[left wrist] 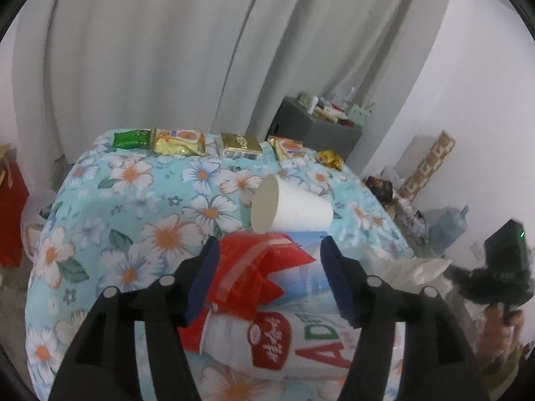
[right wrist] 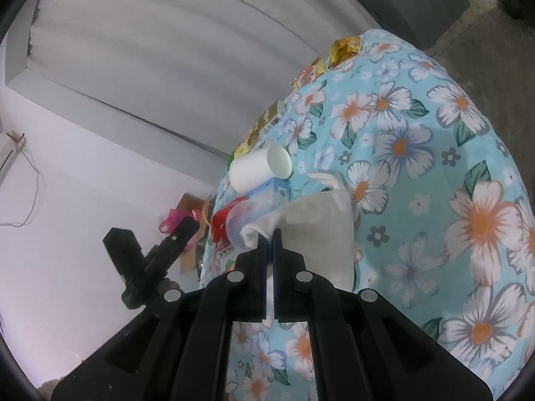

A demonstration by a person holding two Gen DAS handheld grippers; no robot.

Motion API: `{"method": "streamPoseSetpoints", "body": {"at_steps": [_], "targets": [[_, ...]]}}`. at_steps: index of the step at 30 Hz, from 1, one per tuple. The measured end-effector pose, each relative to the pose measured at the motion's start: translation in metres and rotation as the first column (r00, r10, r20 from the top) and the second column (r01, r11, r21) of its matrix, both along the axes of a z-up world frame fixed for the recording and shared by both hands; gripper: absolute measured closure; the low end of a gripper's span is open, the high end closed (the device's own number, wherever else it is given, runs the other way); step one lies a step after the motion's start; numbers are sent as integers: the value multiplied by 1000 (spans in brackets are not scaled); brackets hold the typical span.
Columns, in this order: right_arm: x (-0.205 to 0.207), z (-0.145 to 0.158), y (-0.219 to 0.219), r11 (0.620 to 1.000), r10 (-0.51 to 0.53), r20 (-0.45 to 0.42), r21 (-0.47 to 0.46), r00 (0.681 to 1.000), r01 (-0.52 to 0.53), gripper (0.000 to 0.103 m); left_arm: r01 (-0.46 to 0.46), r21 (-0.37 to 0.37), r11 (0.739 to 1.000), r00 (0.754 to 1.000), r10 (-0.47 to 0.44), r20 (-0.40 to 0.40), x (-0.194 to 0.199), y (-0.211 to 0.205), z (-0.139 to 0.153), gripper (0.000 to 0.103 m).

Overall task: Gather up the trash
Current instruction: 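Carry red wrapper and tissue to the blue wastebasket and release both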

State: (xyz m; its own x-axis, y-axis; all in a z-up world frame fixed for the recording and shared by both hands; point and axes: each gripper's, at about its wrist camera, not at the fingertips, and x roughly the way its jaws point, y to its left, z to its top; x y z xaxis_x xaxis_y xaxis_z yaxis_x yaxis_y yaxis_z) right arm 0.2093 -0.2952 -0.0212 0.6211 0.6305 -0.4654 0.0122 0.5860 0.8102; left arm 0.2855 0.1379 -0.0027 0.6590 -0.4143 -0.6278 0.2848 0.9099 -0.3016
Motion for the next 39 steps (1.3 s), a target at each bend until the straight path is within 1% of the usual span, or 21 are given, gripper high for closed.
{"method": "streamPoseSetpoints", "body": {"at_steps": [1,2,4,7,8,10,11,14,17,19,22,23,25,27,29,33,34,37,39], "targets": [[0,1,0,1000,0,5,3,1000,0,102,4,25,1000,1000,-4,-11,4,-2,-5,41],[0,1,0,1000,1,10,5,1000,-1,102,5,61,998,999,-3,-40,10,-6,-12,41],[1,1,1,1000,4,14,11,1000,-4,102,8,99,995,996,1,-89,16,-9,-26,41],[2,-2,5,1000,17,7,21,1000,-17,102,4,132,991,995,9,-100,16,-11,-36,42],[2,-4,5,1000,20,5,24,1000,-21,102,-1,136,991,995,15,-98,15,-11,-37,49],[3,-5,6,999,23,3,27,1000,-23,102,-11,133,991,995,24,-96,16,-9,-37,58],[3,-6,6,999,23,2,31,1000,-23,102,-15,124,992,995,27,-98,15,-7,-37,66],[4,-7,5,999,19,3,40,1000,-19,102,-40,112,993,993,52,-109,17,-1,-39,78],[2,-7,4,999,15,4,43,1000,-16,102,-62,107,992,992,74,-104,18,4,-38,84],[0,-8,2,999,10,4,50,1000,-11,102,-83,105,991,992,92,-90,15,8,-34,87],[-1,-9,0,998,3,7,63,1000,-4,102,-122,119,985,991,128,-44,9,13,-24,92],[-1,-9,-1,997,1,6,72,1000,-1,102,-137,120,983,990,141,-27,6,15,-20,92],[-1,-8,-3,996,-2,11,93,1000,1,102,-165,100,981,986,165,6,-2,19,-10,93],[0,-3,-3,996,-9,15,94,1000,7,102,-181,72,981,983,180,21,-10,20,0,93],[-1,4,-2,996,-14,26,90,1000,12,102,-171,55,984,985,169,34,-17,17,10,93],[-8,23,-4,997,-34,70,75,997,28,102,-142,74,987,986,135,94,-33,5,34,93],[-10,27,-5,997,-40,81,73,996,34,102,-131,71,989,987,123,98,-37,1,39,93],[-21,43,-12,996,-67,117,67,991,59,102,-78,34,996,994,76,75,-48,-12,49,93],[-31,53,-21,994,-95,149,63,984,86,102,-29,-12,1000,999,30,44,-56,-25,56,93]]}}
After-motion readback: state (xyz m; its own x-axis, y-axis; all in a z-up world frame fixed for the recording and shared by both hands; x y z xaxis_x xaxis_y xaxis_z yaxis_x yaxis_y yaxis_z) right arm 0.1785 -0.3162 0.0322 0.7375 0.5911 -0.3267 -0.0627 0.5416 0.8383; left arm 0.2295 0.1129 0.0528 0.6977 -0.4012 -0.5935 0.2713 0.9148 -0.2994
